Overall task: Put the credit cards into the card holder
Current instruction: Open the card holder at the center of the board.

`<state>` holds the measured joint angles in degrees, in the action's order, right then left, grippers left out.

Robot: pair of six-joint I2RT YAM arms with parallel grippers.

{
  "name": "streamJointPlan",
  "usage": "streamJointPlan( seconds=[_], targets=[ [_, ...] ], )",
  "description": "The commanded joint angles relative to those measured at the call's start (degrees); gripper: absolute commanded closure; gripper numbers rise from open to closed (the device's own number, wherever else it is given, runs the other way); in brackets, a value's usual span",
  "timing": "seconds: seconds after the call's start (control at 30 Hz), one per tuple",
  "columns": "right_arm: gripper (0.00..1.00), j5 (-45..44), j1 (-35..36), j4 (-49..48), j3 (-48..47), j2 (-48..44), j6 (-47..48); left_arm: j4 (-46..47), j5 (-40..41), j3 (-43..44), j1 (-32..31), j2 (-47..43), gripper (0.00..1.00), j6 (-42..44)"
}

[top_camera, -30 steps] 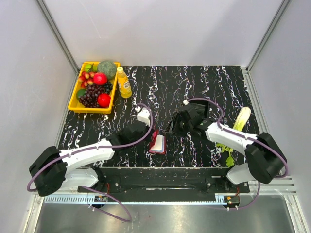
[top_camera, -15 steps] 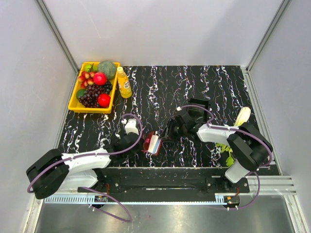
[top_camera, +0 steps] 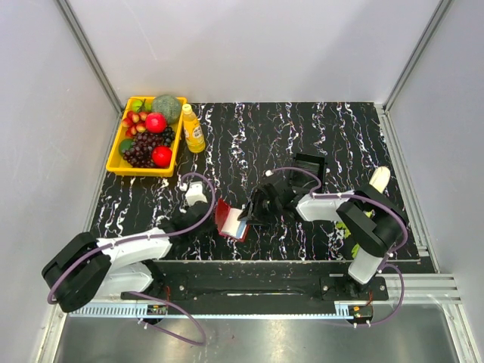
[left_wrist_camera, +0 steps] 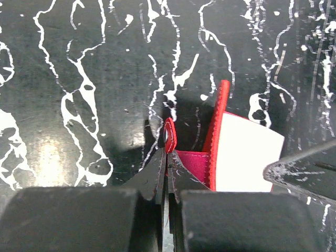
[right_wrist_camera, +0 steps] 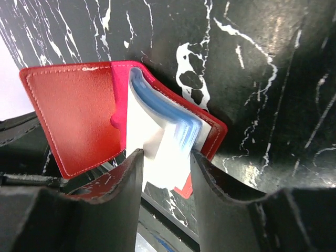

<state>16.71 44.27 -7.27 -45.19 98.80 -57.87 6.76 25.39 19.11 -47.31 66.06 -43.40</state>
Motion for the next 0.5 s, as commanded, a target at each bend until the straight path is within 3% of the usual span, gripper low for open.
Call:
streamJointPlan(
  seconds=[0.0,0.23,0.3,0.33,0.47],
  targets=[
    [0.54,0.3,1.7,-5.3,-1.6,0.5,-1.5,-1.0,-0.3,0.1,1.4,2.3,1.00,-0.3],
    [0.57,2.1,2.0,-7.1,-3.3,2.4,-1.5,-0.2,-2.0,0.3,1.7,6.6,1.00,-0.3],
    [0.70,3.2,2.2,-9.5,-3.2,2.3,-1.3,0.4,-2.5,0.0,1.7,7.1,1.00,-0.3],
    [0.71,3.0,2.4,-9.5,-3.6,2.1,-1.2,0.9,-2.6,-0.2,1.7,7.0,1.00,-0.2],
    [0.67,-0.3,3.6,-4.7,-6.6,0.5,2.9,1.2,-3.1,-0.1,1.7,6.8,1.00,0.6]
  ],
)
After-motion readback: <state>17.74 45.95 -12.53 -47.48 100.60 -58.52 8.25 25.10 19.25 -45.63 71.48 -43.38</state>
